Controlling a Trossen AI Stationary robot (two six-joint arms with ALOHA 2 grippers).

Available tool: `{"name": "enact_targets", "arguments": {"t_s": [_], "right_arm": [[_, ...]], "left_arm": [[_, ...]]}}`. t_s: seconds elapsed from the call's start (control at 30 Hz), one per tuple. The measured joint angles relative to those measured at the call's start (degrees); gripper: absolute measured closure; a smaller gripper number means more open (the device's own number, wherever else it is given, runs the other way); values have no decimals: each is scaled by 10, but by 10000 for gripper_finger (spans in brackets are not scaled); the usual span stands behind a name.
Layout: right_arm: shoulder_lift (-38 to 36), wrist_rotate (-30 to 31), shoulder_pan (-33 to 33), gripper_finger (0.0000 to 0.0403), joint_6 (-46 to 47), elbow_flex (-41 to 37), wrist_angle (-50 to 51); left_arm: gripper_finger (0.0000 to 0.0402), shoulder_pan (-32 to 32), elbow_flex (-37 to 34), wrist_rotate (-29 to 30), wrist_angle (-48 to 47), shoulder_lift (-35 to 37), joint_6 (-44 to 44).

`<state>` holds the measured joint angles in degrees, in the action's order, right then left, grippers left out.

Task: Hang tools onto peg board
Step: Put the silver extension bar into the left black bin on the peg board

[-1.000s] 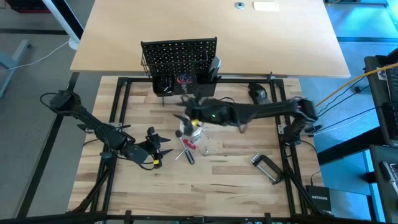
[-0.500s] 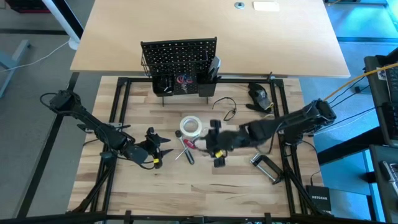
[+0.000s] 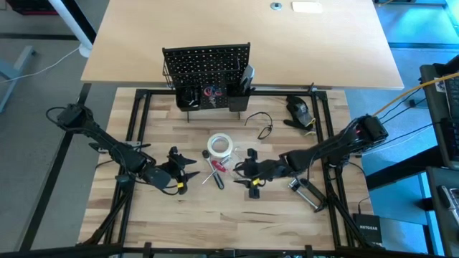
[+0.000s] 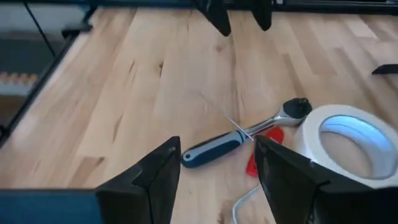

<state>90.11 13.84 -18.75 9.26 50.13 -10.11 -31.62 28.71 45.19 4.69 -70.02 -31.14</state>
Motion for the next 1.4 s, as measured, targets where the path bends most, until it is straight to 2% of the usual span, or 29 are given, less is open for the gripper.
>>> {"name": "enact_targets", "arguments": {"t_s": [0.23, 0.63, 1.0, 1.2, 1.3, 1.4], "right_arm": [[0, 19, 0, 201, 25, -90, -143], [0, 35, 0, 201, 24, -98, -137], [0, 21, 0, 201, 23, -98, -159], [0, 23, 9, 201, -40, -98, -152], [0, 8, 28, 201, -51, -97, -153], [0, -34, 56, 201, -51, -97, -146]], "left_arm": [[196, 0, 0, 0, -12, 0, -6], [196, 0, 0, 0, -12, 0, -8], [196, 0, 0, 0, -12, 0, -10], [196, 0, 0, 0, -12, 0, -10], [196, 0, 0, 0, -12, 0, -10], [196, 0, 0, 0, -12, 0, -10]]}}
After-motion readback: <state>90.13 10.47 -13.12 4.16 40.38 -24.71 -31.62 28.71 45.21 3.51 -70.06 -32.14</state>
